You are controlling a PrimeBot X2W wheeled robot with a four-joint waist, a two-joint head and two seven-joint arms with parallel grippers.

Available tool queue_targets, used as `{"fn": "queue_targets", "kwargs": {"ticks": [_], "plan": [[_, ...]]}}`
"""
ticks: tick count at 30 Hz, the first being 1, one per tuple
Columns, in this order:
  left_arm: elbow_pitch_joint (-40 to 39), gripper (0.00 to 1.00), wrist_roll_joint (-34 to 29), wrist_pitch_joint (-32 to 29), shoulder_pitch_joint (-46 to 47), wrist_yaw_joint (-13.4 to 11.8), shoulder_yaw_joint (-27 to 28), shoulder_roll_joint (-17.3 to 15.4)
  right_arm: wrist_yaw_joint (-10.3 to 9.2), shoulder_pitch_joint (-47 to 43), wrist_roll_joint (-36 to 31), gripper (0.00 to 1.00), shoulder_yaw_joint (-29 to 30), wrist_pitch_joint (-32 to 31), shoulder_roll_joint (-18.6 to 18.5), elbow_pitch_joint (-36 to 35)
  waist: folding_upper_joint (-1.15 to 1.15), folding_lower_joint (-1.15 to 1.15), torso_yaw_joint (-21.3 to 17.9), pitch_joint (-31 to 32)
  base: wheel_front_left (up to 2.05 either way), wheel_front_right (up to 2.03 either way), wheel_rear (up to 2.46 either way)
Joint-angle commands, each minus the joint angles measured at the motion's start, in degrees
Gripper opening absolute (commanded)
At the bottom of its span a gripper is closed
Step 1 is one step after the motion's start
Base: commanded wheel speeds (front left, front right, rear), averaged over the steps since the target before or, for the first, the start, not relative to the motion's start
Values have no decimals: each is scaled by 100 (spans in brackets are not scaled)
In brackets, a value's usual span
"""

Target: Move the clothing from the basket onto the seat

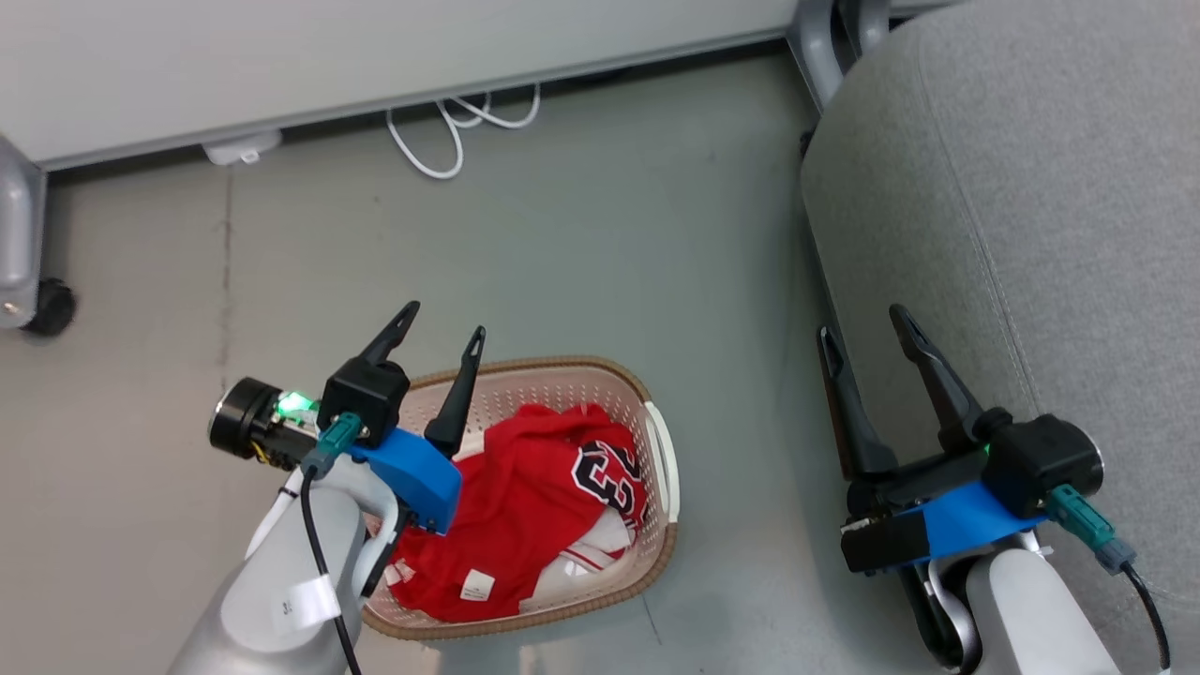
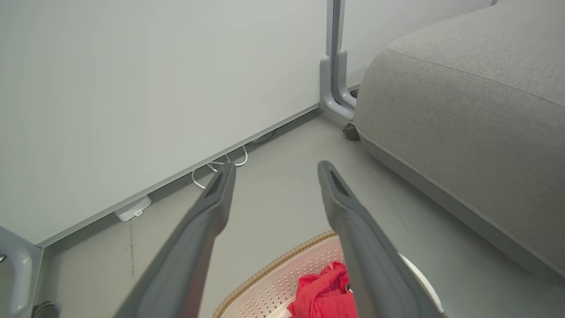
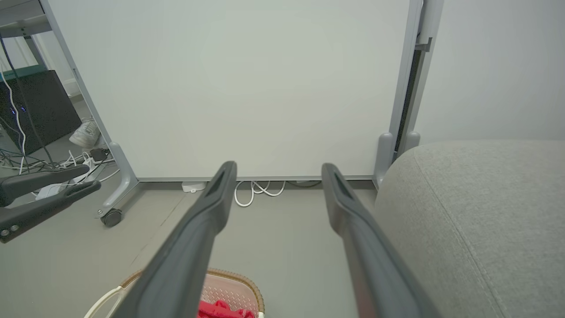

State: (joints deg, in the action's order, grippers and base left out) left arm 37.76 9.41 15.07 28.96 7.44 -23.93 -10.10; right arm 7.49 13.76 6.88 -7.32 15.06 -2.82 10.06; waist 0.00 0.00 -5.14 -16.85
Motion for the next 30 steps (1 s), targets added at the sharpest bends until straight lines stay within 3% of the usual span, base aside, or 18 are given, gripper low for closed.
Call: {"fn": "queue_targets", "kwargs": {"ticks": [1, 14, 22, 30], "plan": [[43, 100, 29, 16, 149, 1, -43, -51, 1, 103, 55, 100, -4, 19, -11, -27, 0, 0, -349, -493, 0, 0, 0], [1944, 100, 942, -83, 1712, 2, -1729, -363, 1, 732, 169, 100, -61, 18, -9, -351, 0, 0, -839, -2042, 0, 0, 0], [2560, 100, 1561, -429, 2245, 2, -2555, -490, 1, 933, 154, 100, -60, 18, -9, -505, 0, 0, -970, -2671, 0, 0, 0], [3047, 100, 1849, -782, 2737, 3, -3031, -656, 1, 1047, 156, 100, -70, 18, -9, -656, 0, 0, -1036, -3214, 0, 0, 0]]}}
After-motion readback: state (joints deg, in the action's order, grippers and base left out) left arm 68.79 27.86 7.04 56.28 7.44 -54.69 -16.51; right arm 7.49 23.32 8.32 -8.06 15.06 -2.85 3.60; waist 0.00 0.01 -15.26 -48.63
